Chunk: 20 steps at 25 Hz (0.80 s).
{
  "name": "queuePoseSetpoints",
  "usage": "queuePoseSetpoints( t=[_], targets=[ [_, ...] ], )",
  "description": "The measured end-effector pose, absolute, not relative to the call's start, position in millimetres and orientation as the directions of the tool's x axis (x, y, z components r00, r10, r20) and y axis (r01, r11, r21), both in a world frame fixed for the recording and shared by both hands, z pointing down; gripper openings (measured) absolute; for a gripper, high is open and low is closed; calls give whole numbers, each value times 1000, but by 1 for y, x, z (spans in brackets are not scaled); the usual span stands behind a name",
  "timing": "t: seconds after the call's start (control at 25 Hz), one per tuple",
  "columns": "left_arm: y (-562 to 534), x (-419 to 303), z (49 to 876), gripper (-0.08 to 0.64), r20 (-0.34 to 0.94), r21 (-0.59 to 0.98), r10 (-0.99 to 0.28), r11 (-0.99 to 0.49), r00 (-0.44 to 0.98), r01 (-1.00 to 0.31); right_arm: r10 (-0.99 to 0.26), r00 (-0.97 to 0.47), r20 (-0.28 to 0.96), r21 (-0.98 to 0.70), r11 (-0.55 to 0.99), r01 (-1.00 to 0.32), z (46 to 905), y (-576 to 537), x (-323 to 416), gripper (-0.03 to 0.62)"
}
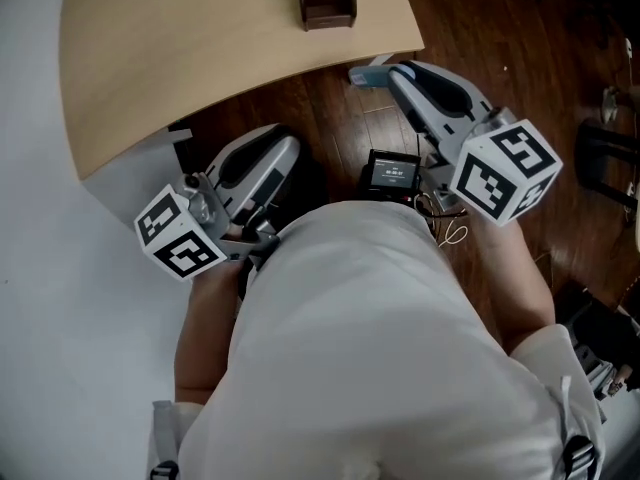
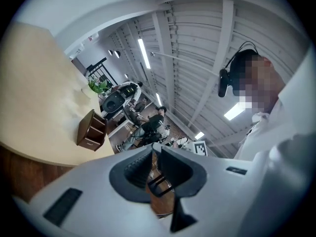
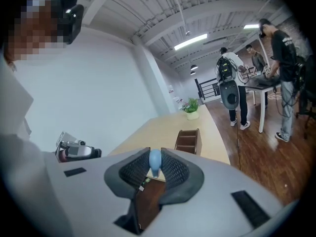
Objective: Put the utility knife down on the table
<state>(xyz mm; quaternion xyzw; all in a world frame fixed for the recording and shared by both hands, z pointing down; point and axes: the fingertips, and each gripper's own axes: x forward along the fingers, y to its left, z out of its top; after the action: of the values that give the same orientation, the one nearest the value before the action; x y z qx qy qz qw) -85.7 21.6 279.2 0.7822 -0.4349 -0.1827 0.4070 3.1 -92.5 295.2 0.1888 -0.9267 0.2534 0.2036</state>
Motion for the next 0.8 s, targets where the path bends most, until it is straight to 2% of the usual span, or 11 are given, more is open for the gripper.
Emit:
queuePoseSetpoints(
  t=[0.4,0.8],
  targets=[
    [14,-93,280,54,49,789,-766,-364,641,-495,-344,-812,472,-358,767,-533,292,-91,4,71],
    [21,-83,277,54,59,802,-809,-310,585,-510,-264,-819,510,-344,810,-475,307,-96,2,71]
  ],
)
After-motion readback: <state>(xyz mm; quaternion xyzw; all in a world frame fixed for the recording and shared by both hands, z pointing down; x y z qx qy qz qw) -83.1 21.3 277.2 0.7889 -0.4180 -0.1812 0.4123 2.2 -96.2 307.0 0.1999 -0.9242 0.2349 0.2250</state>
